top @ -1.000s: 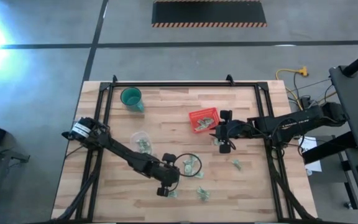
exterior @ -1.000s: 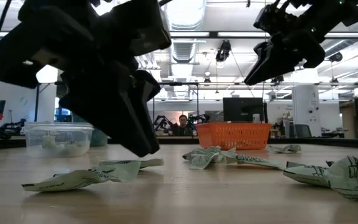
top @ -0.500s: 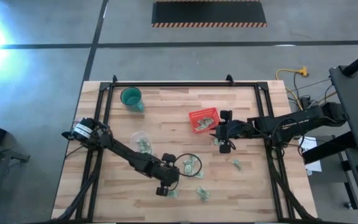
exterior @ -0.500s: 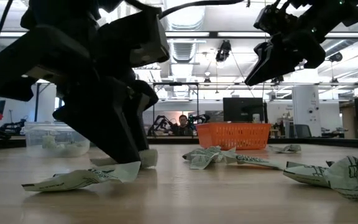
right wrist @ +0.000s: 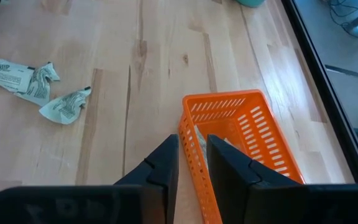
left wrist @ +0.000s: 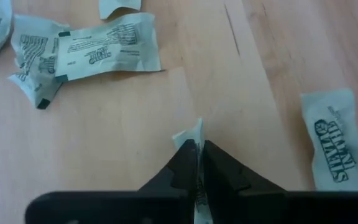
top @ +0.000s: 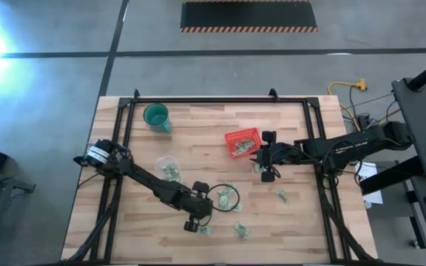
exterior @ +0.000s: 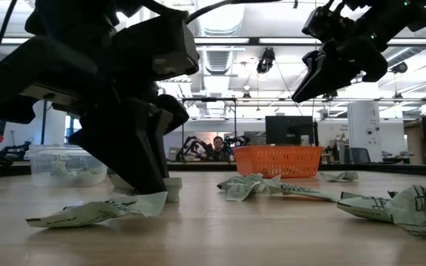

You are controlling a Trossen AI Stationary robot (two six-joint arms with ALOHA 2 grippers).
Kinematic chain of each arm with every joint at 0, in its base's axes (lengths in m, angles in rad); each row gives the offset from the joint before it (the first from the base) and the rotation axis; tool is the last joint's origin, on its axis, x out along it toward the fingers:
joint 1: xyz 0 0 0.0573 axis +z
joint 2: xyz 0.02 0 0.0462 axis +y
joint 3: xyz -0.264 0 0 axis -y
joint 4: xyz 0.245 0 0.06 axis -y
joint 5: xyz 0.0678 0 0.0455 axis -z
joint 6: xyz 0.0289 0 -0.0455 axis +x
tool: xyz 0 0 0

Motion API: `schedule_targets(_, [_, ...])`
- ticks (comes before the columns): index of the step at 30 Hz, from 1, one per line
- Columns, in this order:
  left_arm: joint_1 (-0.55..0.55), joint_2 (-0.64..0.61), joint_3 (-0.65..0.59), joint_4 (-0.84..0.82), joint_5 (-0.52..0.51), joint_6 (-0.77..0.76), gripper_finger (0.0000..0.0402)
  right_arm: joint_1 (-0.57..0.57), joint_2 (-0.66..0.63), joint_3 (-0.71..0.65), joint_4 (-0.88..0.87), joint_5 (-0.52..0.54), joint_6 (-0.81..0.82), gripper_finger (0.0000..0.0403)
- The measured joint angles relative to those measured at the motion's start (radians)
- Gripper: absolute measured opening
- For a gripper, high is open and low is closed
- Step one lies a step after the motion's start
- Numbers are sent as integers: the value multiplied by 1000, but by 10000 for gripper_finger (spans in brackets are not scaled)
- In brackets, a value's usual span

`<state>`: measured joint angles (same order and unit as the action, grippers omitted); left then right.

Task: Pick and place items into bin
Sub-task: Put the light green stevia packet into the transparent container

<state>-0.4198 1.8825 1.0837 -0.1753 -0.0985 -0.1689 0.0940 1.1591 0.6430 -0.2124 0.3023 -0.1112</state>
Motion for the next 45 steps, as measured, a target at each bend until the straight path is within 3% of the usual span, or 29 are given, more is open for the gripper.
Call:
schedule_targets(5, [1, -30, -2, -42, -55, 47, 3, 0, 0, 0, 0, 0, 0, 76])
schedule_targets(12, [1, -140, 0, -223, -293, 46, 1, 0, 0, 0, 0, 0, 0, 78])
schedule_targets(16, [-2, -202, -6, -275, -375, 41, 0, 0, 0, 0, 2, 0, 0, 71])
schedule_targets(24, [-14, -312, -66, -484, -537, -145, 0, 0, 1, -5, 7, 1, 0, 72])
schedule_targets(36, [-23, -549, -323, -485, -595, -344, 0, 0, 1, -8, 10, 2, -1, 69])
schedule_targets(45, [-22, -642, -447, -383, -609, -350, 0, 0, 1, -8, 14, 2, -1, 69])
